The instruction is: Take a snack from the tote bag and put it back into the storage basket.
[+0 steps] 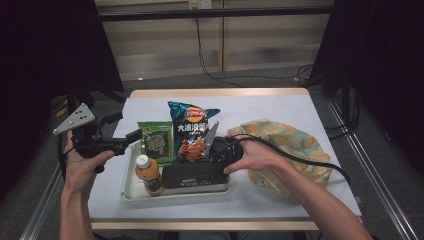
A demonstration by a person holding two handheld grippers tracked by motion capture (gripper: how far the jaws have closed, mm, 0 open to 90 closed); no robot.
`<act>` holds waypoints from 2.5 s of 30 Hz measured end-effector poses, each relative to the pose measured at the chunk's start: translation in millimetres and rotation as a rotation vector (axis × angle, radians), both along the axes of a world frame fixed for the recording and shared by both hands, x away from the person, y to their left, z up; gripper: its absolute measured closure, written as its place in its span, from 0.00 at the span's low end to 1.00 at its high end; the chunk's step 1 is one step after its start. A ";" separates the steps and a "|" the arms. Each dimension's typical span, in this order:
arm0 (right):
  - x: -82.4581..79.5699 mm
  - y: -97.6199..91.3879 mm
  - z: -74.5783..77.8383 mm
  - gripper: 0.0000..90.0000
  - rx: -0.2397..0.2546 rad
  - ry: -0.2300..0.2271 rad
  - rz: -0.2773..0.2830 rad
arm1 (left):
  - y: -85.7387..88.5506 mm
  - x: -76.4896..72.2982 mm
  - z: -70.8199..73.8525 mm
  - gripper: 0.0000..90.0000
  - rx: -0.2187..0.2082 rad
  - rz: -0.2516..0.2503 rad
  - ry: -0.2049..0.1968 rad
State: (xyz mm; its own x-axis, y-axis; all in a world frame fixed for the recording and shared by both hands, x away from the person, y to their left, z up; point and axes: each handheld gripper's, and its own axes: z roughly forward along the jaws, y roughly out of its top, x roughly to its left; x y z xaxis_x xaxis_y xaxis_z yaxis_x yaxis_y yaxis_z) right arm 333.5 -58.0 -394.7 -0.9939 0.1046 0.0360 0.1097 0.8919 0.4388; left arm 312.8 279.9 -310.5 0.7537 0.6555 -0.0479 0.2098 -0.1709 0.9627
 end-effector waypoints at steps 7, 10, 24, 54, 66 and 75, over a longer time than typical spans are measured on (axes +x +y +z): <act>-3.3 3.5 -15.2 0.48 0.015 0.018 -0.007 | 2.2 0.0 -0.1 0.07 -0.006 0.006 -0.002; -3.6 3.1 -19.5 0.48 0.031 0.011 0.012 | 1.8 0.2 -0.8 0.07 -0.004 0.005 0.000; -5.2 0.1 -26.5 0.44 0.068 0.000 0.026 | 5.9 -1.9 -1.1 0.07 -0.010 0.019 -0.003; -37.9 -153.4 13.6 0.20 0.565 -0.270 -0.504 | 5.6 -9.7 -20.5 0.04 0.024 0.098 0.039; -75.3 -215.3 14.5 0.17 0.663 -0.404 -0.718 | 20.7 -21.4 -43.7 0.03 0.024 0.138 0.055; -109.0 -250.1 8.9 0.16 0.707 -0.458 -0.861 | 32.5 -28.8 -53.9 0.03 0.000 0.204 0.049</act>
